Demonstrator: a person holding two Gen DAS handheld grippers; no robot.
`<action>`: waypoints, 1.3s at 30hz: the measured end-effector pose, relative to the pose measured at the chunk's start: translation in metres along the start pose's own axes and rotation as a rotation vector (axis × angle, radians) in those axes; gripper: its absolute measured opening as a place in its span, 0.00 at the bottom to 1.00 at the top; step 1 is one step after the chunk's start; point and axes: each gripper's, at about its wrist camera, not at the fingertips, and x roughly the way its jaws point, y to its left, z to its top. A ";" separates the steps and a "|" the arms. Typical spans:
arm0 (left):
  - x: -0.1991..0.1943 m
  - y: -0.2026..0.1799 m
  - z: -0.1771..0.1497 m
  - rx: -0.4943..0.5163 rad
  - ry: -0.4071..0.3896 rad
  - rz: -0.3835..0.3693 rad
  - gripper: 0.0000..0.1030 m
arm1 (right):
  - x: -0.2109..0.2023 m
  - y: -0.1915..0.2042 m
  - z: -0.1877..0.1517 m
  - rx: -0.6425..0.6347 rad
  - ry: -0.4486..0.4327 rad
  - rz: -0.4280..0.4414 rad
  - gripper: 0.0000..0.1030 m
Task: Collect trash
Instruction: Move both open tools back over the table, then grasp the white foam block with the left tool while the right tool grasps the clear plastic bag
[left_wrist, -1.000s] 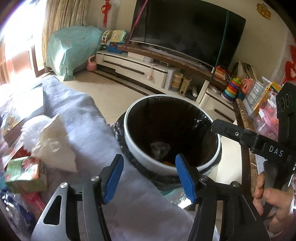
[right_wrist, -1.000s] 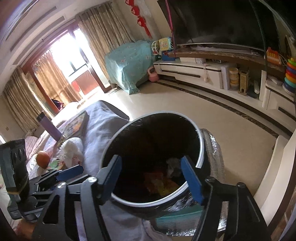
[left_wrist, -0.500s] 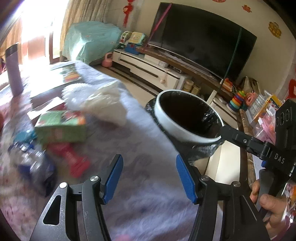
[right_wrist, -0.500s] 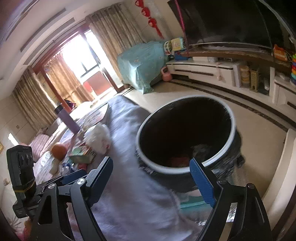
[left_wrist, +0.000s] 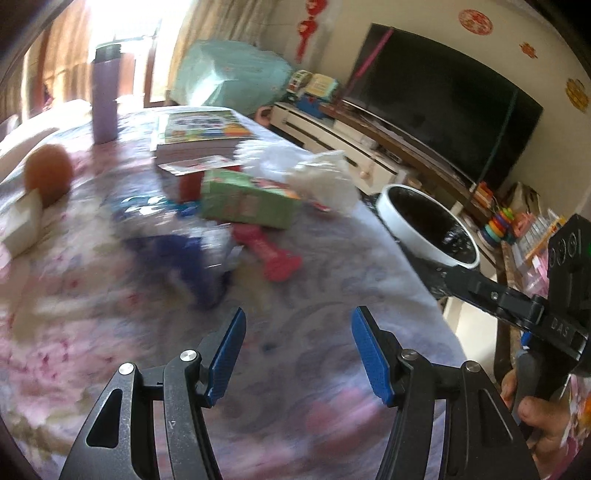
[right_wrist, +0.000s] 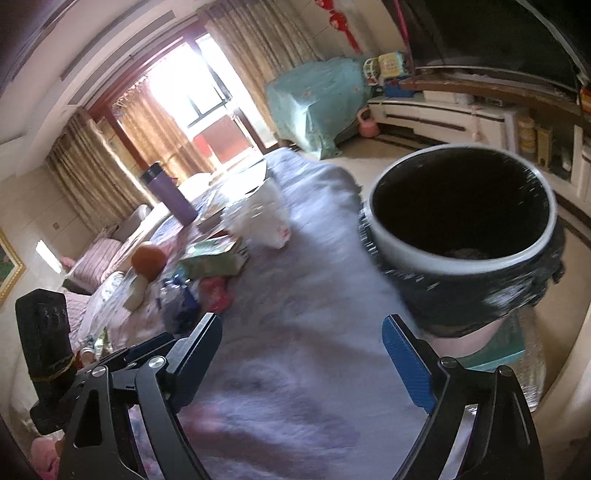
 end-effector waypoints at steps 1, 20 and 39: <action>-0.006 0.007 -0.003 -0.012 -0.004 0.011 0.57 | 0.002 0.005 -0.002 -0.006 0.005 0.007 0.87; -0.057 0.079 -0.002 -0.172 -0.068 0.185 0.58 | 0.043 0.084 -0.019 -0.154 0.076 0.126 0.87; -0.038 0.155 0.040 -0.265 -0.057 0.381 0.75 | 0.091 0.140 -0.016 -0.283 0.124 0.161 0.87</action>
